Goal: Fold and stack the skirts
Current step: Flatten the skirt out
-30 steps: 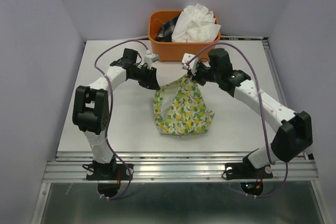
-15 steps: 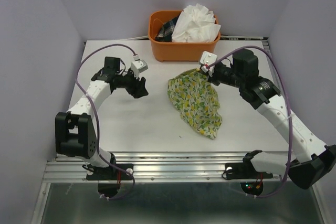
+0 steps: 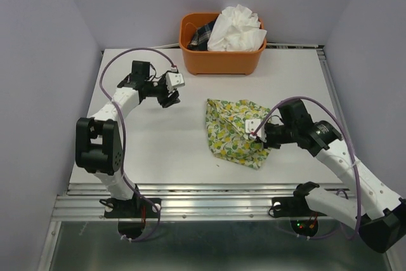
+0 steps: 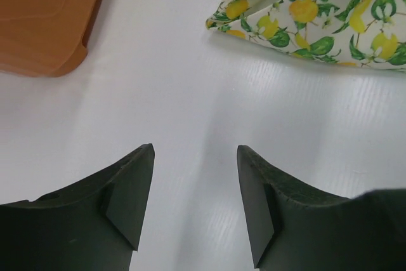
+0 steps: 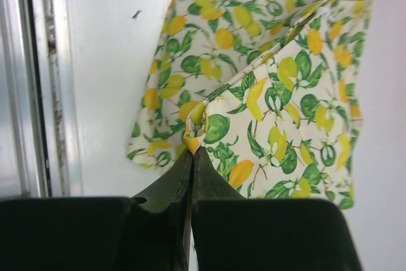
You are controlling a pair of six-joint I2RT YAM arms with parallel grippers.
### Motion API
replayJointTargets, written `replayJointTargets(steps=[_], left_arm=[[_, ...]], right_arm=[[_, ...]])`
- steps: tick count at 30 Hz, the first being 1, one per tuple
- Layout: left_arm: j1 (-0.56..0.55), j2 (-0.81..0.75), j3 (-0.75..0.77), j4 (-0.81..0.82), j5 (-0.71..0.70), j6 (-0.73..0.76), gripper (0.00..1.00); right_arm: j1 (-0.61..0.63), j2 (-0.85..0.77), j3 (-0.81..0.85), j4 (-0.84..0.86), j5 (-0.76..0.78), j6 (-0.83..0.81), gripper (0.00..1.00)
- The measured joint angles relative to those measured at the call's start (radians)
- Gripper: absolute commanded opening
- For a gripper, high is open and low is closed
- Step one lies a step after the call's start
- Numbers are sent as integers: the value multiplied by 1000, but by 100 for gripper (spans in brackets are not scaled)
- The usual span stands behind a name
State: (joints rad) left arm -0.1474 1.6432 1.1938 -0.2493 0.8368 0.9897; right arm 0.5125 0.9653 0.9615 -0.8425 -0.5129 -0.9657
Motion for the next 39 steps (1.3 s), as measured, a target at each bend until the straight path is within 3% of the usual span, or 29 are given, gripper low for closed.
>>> replayJointTargets(steps=[11, 16, 24, 28, 39], left_arm=[[-216, 189, 147, -48, -110, 307, 68], [-267, 287, 221, -86, -158, 428, 68], [-292, 287, 140, -111, -226, 630, 68], [-292, 270, 48, -99, -227, 667, 68], [-292, 270, 71, -18, -200, 627, 67]], right_arm=[[6, 8, -263, -92, 0, -153, 1], [6, 61, -291, -90, 30, -164, 1], [6, 73, -291, -77, 52, -144, 1], [6, 73, -291, -69, 53, -133, 1], [6, 73, -291, -65, 61, -111, 1]])
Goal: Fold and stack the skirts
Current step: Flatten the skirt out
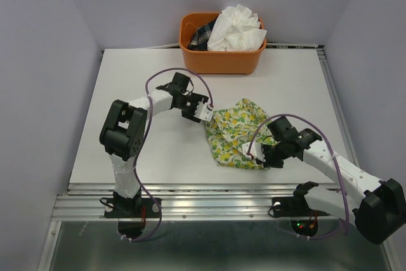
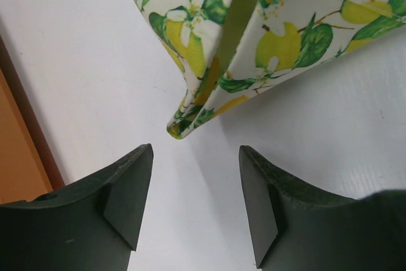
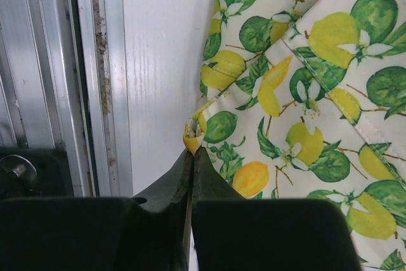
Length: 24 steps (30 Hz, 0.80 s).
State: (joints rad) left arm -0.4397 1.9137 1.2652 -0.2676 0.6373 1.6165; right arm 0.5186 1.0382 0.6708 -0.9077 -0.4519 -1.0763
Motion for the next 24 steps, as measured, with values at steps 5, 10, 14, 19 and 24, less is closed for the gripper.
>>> replayJointTargets(steps=[5, 10, 14, 19, 24], left_arm=[[-6, 0, 5, 29, 19, -5, 66], [-32, 0, 5, 43, 32, -2, 59], [-52, 1, 5, 43, 31, 12, 31], [-64, -3, 3, 43, 24, -2, 0], [-64, -117, -64, 26, -19, -71, 0]], right_arm=[[0, -3, 0, 2, 1, 9, 1], [0, -13, 0, 4, 3, 19, 1], [0, -25, 0, 5, 8, 31, 1], [0, -61, 0, 19, 24, 82, 1], [0, -117, 14, 48, 89, 194, 1]])
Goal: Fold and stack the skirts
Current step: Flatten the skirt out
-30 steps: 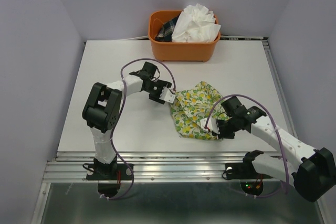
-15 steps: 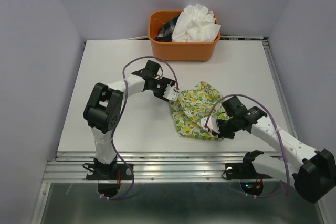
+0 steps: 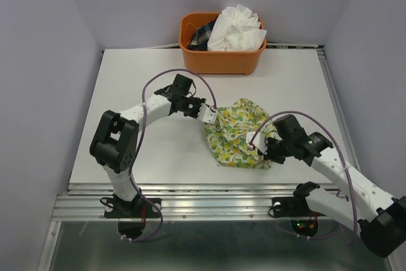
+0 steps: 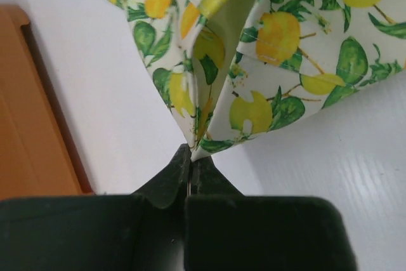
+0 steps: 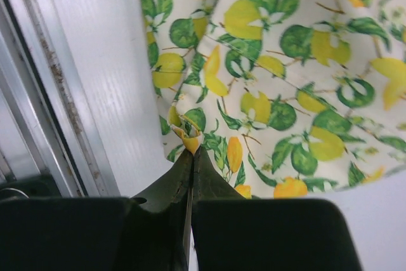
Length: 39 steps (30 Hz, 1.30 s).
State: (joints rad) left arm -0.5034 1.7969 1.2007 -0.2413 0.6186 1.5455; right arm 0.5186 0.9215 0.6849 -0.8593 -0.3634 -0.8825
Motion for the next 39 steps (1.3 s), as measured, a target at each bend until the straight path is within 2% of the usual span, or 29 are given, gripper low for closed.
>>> replayJointTargets(steps=[4, 8, 13, 19, 28, 32, 39], left_arm=[[6, -172, -8, -21, -81, -167, 0], [37, -289, 106, -68, -201, -369, 0], [82, -346, 203, -72, -416, -536, 0], [66, -357, 292, -129, -599, -617, 0], [47, -479, 354, -289, -632, -641, 0], [39, -539, 373, -307, -660, -708, 0], [38, -532, 378, -349, -679, -860, 0]], right_arm=[[-2, -39, 100, 29, 90, 98, 1], [-2, -45, 261, 105, 208, 162, 1], [-14, -18, 447, 232, 359, 204, 1], [-16, 39, 581, 424, 490, 209, 1], [-11, 30, 608, 515, 551, 209, 1], [-1, 2, 578, 541, 551, 209, 1], [1, 3, 567, 584, 550, 209, 1]])
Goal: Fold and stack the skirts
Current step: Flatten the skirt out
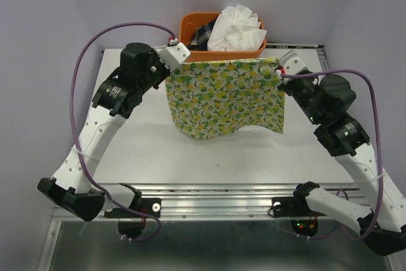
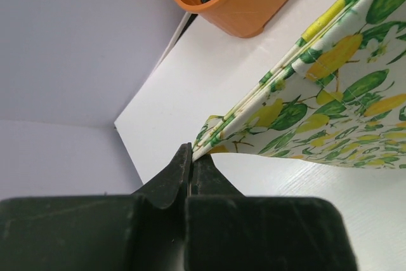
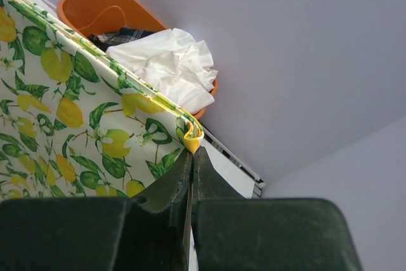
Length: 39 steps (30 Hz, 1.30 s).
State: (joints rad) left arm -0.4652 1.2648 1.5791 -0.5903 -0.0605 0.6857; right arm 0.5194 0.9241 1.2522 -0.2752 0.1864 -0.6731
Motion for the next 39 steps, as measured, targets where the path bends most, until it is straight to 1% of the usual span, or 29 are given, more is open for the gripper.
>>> replayJointTargets(steps=[6, 8, 10, 12, 13, 17, 19, 21, 23, 26, 29, 31, 34, 37, 39], left_arm=[[1, 5, -2, 5, -32, -102, 0], [1, 20, -2, 23, -47, -137, 0], [0, 68, 12, 40, -54, -167, 0], [0, 145, 62, 41, -66, -197, 0], [0, 182, 82, 50, -70, -205, 0], [6, 367, 216, 67, -127, -230, 0], [19, 457, 322, 54, -145, -234, 0], [32, 498, 387, 53, -154, -234, 0], [41, 498, 402, 55, -157, -234, 0], [42, 446, 374, 70, -150, -233, 0], [41, 325, 243, 109, -119, -233, 0], [40, 206, 126, 124, -74, -234, 0], [34, 40, 5, 124, -13, -234, 0], [32, -118, -69, 127, 56, -235, 0], [32, -191, -84, 103, 107, -238, 0]], right_arm=[[-8, 22, -71, 64, 4, -4, 1], [-47, 59, -84, 88, -27, 5, 1], [-119, 122, -80, 126, -68, 28, 1], [-186, 195, -55, 137, -128, 62, 1], [-227, 257, -21, 139, -151, 76, 1], [-300, 422, 104, 147, -229, 121, 1], [-316, 466, 154, 143, -256, 129, 1], [-321, 483, 189, 143, -281, 133, 1], [-322, 480, 206, 144, -304, 135, 1], [-322, 438, 205, 137, -337, 134, 1], [-322, 359, 163, 128, -377, 134, 1], [-321, 273, 121, 108, -414, 136, 1], [-320, 176, 84, 64, -462, 140, 1], [-320, 86, 74, 10, -512, 161, 1], [-320, 44, 74, -27, -541, 179, 1]])
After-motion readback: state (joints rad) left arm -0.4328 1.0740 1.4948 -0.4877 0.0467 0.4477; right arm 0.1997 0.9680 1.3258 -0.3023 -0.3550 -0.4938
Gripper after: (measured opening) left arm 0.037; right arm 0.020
